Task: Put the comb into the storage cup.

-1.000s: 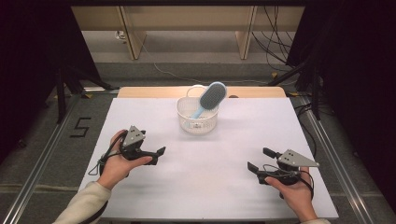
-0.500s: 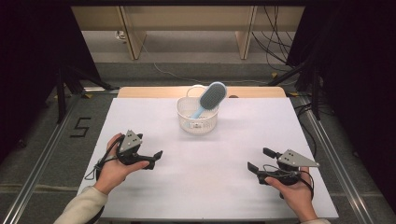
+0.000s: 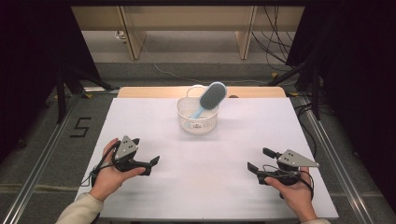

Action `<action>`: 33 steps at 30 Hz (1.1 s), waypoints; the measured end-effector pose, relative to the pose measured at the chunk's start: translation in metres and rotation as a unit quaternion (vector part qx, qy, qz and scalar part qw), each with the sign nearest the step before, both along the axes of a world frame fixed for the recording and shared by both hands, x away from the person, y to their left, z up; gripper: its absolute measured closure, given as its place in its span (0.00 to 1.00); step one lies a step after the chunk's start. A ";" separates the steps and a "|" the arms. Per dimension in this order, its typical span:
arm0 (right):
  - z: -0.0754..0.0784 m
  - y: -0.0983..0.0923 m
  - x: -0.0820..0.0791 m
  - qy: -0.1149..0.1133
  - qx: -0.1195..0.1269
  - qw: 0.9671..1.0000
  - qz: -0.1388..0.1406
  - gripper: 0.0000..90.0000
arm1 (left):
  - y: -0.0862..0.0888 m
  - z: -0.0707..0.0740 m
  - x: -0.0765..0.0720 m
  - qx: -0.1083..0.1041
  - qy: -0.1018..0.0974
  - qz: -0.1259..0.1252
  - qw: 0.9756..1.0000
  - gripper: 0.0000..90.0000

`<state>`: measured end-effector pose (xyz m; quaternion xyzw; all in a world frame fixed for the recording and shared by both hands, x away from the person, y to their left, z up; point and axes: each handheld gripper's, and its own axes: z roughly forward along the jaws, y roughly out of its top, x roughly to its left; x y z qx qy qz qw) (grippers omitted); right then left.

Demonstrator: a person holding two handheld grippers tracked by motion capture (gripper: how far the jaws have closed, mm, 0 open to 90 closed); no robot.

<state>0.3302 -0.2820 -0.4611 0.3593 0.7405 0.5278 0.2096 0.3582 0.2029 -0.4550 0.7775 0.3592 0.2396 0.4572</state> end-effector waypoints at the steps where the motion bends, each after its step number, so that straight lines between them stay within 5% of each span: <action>1: 0.000 0.000 0.000 0.000 0.000 1.000 0.000 0.17 | 0.000 0.000 -0.001 0.000 -0.001 0.000 1.000 0.01; 33: -0.001 0.000 0.001 0.001 -0.010 1.000 0.001 0.17 | 0.008 -0.017 -0.024 0.006 0.001 0.007 1.000 0.01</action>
